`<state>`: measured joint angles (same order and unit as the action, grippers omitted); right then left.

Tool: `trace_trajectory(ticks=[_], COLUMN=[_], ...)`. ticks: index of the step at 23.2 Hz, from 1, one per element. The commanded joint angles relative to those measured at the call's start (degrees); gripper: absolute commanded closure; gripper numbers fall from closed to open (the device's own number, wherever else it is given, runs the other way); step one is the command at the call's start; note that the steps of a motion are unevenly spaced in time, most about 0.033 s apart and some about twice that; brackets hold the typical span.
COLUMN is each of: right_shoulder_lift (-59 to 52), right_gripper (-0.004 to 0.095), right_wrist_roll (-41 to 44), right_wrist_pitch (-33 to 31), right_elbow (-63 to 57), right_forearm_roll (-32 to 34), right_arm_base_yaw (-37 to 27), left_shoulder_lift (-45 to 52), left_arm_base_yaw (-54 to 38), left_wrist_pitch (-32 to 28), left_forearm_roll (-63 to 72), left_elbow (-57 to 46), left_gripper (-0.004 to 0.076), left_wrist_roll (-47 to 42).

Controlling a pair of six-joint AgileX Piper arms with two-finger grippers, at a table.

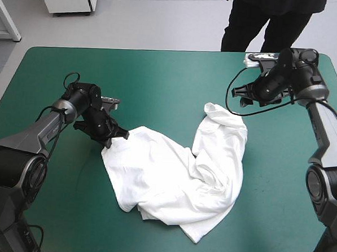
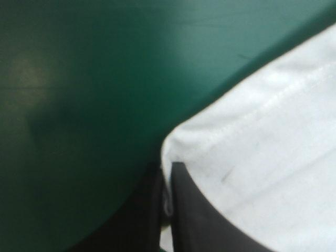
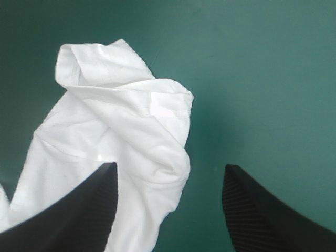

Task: Fold the cloth

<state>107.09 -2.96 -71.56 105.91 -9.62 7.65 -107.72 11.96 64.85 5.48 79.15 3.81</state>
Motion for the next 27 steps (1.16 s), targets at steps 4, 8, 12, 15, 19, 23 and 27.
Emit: trace_trajectory(ticks=[4,8,12,15,19,23,27], right_shoulder_lift=[2.41,5.50,8.61,10.74,14.01,16.78,16.10], right_gripper=[0.0357,0.0430,0.0435,0.0435,0.0436,0.0661,0.0925], right_wrist_roll=[3.46,2.96,2.96,2.96,2.96,2.96,2.96], right_wrist_pitch=[5.14,6.53,5.56,6.67,5.45,0.95,0.28], right_elbow=[1.39,1.50,1.50,1.50,1.50,1.50,1.70], right_forearm_roll=[0.80,0.92,0.74,0.65,0.17,-2.44,-1.58], right_arm_base_yaw=[1.98,1.87,1.87,1.97,1.97,2.10,2.62], left_shoulder_lift=[0.23,0.23,0.23,0.23,0.23,0.23,0.23], left_arm_base_yaw=[0.08,0.08,0.08,0.08,0.08,0.08,0.08], left_wrist_pitch=[-1.59,-1.70,-1.91,-1.91,-2.30,-2.30,-2.53], left_forearm_roll=[-0.86,-0.73,-0.73,-0.73,-0.73,-0.73,-0.95], left_elbow=[-0.01,-0.01,-0.01,-0.01,-0.01,-0.01,0.20], left_gripper=[0.0733,0.0733,0.0733,0.0733,0.0733,0.0733,0.0733], left_wrist_roll=[0.84,0.84,0.84,0.84,0.84,0.84,0.84])
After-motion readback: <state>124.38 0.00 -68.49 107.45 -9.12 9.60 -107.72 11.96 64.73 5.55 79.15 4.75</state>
